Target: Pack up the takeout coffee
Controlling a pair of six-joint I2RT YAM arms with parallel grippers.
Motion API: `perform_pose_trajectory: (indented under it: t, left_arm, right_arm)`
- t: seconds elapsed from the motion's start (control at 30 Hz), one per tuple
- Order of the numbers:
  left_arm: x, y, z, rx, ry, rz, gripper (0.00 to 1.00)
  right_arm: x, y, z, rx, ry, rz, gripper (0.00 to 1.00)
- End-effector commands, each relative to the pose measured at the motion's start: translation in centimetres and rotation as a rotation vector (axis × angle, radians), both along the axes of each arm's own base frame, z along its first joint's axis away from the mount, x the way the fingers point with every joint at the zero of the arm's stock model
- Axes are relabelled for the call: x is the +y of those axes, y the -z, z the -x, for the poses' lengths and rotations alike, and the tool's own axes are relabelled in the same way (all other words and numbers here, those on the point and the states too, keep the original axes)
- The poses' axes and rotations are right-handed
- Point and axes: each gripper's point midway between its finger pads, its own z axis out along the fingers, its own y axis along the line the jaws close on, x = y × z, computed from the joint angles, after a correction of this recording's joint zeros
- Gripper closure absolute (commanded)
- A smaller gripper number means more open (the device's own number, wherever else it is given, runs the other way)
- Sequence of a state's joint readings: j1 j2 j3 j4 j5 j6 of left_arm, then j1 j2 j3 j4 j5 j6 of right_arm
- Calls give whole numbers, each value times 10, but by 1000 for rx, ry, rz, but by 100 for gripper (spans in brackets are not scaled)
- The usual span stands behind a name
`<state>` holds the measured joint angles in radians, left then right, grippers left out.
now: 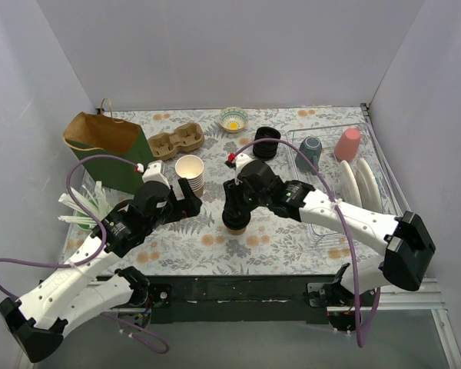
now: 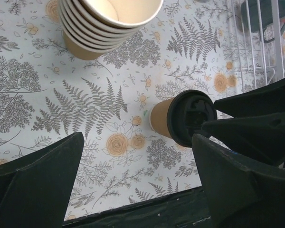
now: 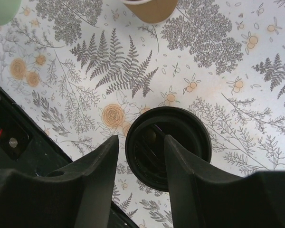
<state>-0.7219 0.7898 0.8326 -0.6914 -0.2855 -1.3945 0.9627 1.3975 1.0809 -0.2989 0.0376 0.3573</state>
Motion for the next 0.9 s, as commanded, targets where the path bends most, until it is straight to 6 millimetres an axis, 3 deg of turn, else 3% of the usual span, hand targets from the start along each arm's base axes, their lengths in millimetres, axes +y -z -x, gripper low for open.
perform_pose_trajectory:
  t: [0.0,0.47,0.73,0.87]
  left_arm:
    - [15,4,2,-9,-44,-37,2]
    - [22,-9,11,-56,-52,23,2]
    - [22,-5,11,-57,-57,30,2]
    - [24,-7,12,-65,-60,32,2]
  right_arm:
    - [9,-1,-4,10,75,31,49]
    - [22,30,-1,56,110,134,60]
    - [11,29,-9,-5,129,200,89]
    - [-1,31,-16,-53,151,250,93]
